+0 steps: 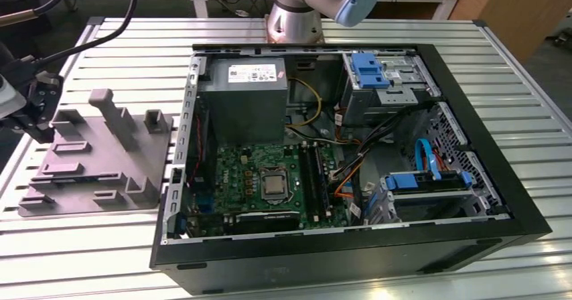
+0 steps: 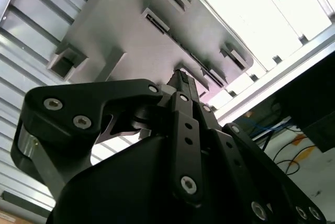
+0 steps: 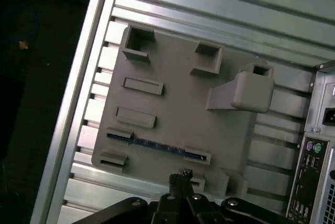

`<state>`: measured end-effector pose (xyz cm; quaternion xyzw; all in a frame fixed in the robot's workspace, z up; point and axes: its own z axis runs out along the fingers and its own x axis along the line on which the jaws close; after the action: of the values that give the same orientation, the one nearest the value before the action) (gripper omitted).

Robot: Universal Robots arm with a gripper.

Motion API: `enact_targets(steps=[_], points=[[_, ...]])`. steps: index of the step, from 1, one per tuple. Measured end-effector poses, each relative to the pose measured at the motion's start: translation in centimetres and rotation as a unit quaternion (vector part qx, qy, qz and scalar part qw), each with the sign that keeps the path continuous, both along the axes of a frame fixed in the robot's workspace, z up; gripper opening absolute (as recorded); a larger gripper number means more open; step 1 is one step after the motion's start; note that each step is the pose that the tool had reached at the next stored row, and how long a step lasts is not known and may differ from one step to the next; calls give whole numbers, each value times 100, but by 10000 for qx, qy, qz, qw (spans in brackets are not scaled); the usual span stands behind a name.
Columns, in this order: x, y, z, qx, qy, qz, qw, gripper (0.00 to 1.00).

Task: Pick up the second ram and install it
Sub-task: 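Pick up the second ram and move it above second insertion slot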

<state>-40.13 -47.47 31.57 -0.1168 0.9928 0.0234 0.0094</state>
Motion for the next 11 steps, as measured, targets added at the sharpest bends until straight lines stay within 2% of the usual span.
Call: enact_targets(steps=[5,8,11], points=[[0,0,-1,0,0,400,9992,10],[0,0,-1,0,0,645,9979,10],[0,0,-1,0,0,883,9961,10]])
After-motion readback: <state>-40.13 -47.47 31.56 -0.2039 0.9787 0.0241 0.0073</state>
